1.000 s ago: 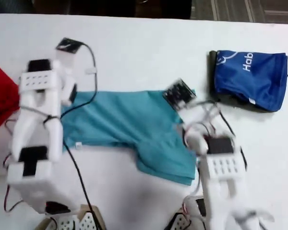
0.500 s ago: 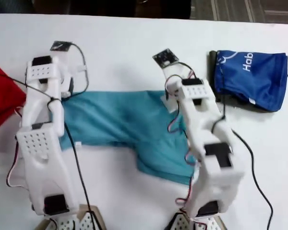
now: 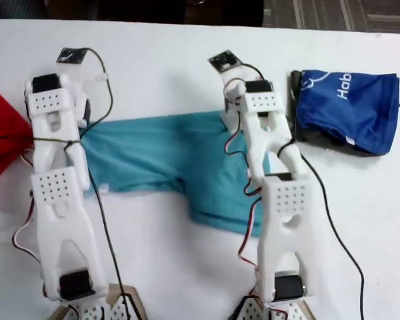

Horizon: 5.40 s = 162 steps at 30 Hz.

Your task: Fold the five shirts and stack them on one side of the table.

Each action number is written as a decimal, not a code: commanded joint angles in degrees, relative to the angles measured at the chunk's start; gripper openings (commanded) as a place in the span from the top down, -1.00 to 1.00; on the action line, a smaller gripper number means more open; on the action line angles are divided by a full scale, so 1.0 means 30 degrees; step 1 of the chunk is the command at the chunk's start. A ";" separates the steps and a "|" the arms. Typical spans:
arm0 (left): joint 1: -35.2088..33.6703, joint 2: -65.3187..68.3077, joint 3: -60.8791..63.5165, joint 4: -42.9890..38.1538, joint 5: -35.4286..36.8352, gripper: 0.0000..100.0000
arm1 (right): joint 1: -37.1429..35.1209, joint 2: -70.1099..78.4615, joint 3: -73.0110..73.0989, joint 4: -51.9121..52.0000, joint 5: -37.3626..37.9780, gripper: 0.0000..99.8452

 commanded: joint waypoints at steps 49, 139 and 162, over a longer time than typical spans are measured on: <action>-0.1260 -2.0308 3.2952 -0.9114 -0.3223 0.95 | -0.6168 -1.3231 1.8520 -0.3326 -0.1963 0.96; 0.0000 -2.3033 3.8022 -1.3949 -0.3311 0.95 | -0.4908 -2.3575 3.5048 -0.4850 0.7004 0.71; 0.0000 -2.3033 3.8022 -1.3978 -0.3311 0.95 | -0.0835 -2.3311 2.5201 -0.0044 0.8821 0.96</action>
